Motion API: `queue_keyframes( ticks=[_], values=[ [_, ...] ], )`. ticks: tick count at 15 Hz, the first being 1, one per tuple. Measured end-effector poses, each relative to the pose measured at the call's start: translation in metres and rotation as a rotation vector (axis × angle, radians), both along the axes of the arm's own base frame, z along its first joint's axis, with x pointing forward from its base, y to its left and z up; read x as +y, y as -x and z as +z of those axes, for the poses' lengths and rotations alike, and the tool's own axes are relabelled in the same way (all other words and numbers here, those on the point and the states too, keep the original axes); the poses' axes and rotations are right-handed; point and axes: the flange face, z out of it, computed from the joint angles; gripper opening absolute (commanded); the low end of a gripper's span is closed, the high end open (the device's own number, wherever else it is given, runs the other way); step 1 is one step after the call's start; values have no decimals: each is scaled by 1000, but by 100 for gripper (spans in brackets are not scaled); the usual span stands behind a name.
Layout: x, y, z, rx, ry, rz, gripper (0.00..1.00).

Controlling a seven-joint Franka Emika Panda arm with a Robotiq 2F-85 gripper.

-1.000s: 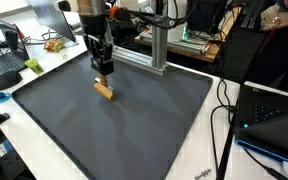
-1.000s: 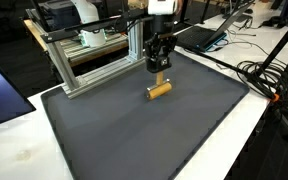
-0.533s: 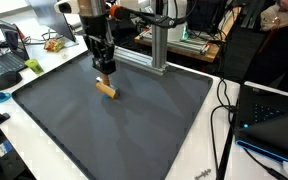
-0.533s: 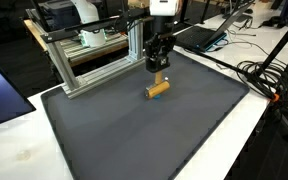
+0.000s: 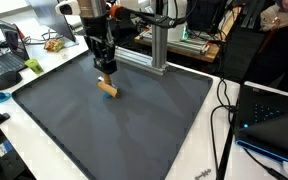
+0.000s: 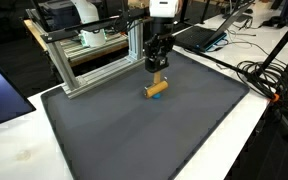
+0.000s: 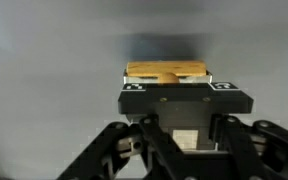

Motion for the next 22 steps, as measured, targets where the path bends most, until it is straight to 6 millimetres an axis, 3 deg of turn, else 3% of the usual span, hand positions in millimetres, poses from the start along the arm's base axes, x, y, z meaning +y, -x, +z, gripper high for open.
queue_keyframes(
  ticks=[11, 22],
  values=[
    [-3, -11, -6, -59, -2, -13, 22],
    [0, -17, -3, 54, 9, 27, 22]
  ],
)
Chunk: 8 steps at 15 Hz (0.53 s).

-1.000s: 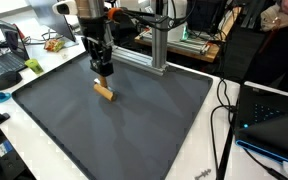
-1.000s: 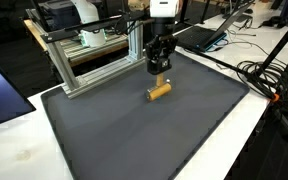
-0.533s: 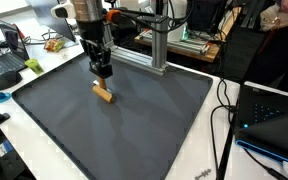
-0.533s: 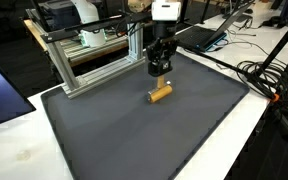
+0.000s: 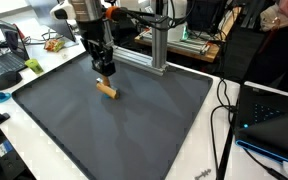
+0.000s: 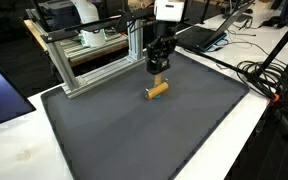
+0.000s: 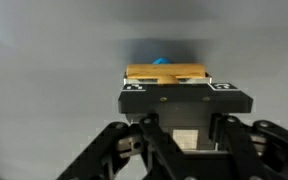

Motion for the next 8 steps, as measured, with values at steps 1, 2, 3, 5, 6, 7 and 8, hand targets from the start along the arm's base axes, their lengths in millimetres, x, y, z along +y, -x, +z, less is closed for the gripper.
queue_keyframes(
  ticks=[1, 2, 3, 5, 6, 7, 8],
  values=[
    [0, 1, 0, 11, 0, 4, 22],
    [1, 1, 0, 23, 1, 6, 22],
    [1, 2, -1, 37, 1, 7, 22],
    [1, 6, -5, 73, 3, 7, 22],
    [1, 7, -11, 86, 3, 6, 22],
    [0, 7, -13, 88, 3, 4, 22],
    [0, 6, -13, 86, 2, 1, 22]
  ],
)
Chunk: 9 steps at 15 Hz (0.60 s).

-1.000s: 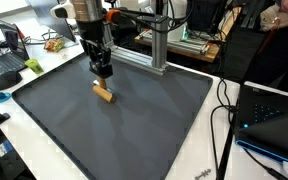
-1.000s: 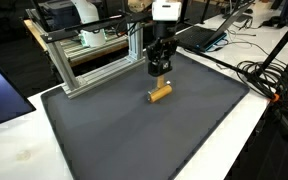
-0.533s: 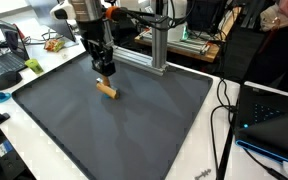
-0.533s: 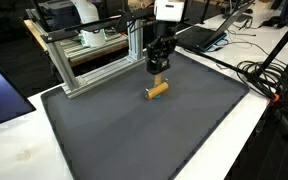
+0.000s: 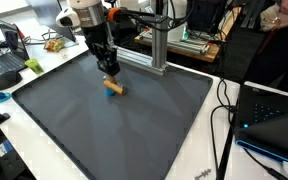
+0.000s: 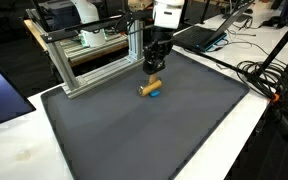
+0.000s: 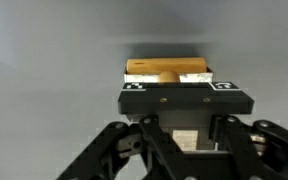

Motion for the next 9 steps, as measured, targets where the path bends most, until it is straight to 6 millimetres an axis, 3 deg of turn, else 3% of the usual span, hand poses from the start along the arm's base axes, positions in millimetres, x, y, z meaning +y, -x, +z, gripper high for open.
queue_keyframes(
  ticks=[9],
  values=[
    [-3, -5, 10, -54, -1, -38, 22]
  ],
)
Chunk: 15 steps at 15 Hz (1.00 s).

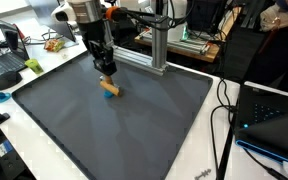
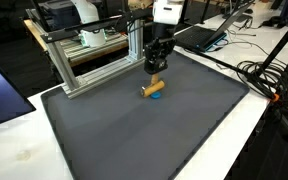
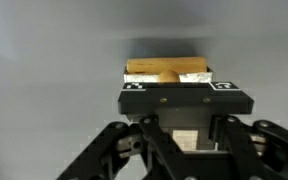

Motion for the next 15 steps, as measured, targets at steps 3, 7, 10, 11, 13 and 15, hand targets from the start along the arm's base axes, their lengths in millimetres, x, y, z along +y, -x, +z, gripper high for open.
queue_keyframes(
  ticks=[3, 7, 10, 11, 13, 15],
  values=[
    [-2, -6, 5, -61, -2, -7, 22],
    [-2, -8, 2, -65, -2, -6, 22],
    [-1, -8, 2, -66, -3, -5, 22],
    [-1, -9, 2, -73, -3, -3, 22],
    [0, -11, 0, -92, -5, -1, 22],
    [0, -14, -4, -112, -7, 2, 22]
  ],
)
